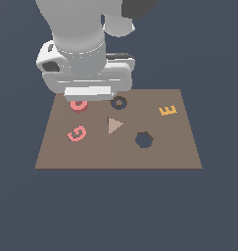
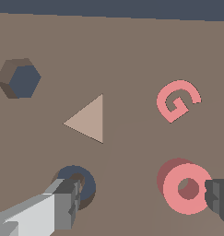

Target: Insert a designated object into the corresponding slot on a board.

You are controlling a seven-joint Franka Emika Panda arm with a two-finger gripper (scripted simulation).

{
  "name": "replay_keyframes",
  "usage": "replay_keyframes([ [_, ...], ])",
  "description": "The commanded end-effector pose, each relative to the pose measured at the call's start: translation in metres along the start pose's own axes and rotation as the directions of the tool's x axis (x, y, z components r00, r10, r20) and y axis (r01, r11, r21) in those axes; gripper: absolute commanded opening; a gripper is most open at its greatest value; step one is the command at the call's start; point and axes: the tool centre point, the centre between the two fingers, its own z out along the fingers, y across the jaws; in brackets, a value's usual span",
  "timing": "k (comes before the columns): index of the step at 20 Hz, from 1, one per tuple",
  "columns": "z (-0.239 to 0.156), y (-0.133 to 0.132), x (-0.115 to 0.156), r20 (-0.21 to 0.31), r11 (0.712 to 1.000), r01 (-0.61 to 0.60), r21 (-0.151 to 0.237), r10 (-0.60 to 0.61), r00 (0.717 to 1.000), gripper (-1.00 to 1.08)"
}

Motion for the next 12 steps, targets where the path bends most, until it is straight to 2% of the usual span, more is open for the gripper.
replay_keyframes([
  [1,0.017,0.020,-0.012,0.003,1.000,-0.002,-0.001,0.002,1.000,1.00],
  [7,0.050,0.056,-0.032,0.007,1.000,-0.004,-0.001,0.004,1.000,1.00],
  [12,0.062,0.070,-0.038,0.009,1.000,-0.004,-0.001,0.004,1.000,1.00],
])
